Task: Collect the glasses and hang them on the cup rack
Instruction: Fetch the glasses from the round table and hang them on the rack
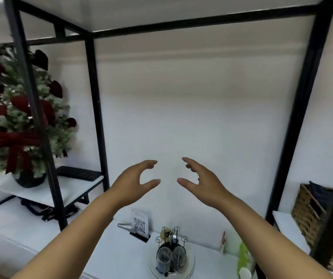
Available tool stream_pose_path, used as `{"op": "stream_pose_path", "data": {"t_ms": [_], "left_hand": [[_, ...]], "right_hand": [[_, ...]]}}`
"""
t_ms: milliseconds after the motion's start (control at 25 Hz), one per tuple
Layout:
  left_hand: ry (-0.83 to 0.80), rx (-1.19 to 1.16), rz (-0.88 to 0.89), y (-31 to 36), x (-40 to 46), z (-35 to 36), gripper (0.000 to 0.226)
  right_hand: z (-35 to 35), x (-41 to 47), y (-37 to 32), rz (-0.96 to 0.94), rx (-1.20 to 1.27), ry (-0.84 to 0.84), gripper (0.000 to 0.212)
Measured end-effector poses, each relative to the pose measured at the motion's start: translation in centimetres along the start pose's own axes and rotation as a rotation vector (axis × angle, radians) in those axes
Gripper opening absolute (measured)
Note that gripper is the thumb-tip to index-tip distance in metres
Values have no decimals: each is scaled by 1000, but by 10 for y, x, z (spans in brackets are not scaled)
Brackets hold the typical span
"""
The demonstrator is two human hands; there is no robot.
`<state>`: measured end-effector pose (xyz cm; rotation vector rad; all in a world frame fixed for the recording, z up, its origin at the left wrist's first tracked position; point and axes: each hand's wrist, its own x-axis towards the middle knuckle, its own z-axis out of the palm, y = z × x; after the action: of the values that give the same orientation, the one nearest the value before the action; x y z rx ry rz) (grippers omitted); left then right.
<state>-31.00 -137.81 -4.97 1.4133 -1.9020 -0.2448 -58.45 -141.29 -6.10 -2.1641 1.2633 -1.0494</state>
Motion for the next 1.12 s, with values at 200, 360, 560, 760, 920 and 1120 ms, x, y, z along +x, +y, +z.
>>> {"op": "stream_pose_path", "data": {"t_ms": [200, 360, 560, 760, 920, 1120], "left_hand": [[110, -32, 37, 23, -6, -46, 56], [145, -40, 48, 20, -27, -77, 56], [142, -15, 10, 0, -54, -99, 58], [158, -15, -29, -4, -76, -108, 56], [177, -2, -57, -2, -96, -121, 57], [232, 42, -156, 11, -133, -126, 58]], "right_hand": [[-6, 6, -46, -45, -4, 43, 70], [5, 6, -78, -67, 2, 49, 69], [44, -5, -99, -49, 46, 22, 71], [73, -13, -117, -46, 70, -38, 76], [77, -11, -126, -80, 99, -67, 77], [84, -24, -134, -164, 173, -157, 73]]}}
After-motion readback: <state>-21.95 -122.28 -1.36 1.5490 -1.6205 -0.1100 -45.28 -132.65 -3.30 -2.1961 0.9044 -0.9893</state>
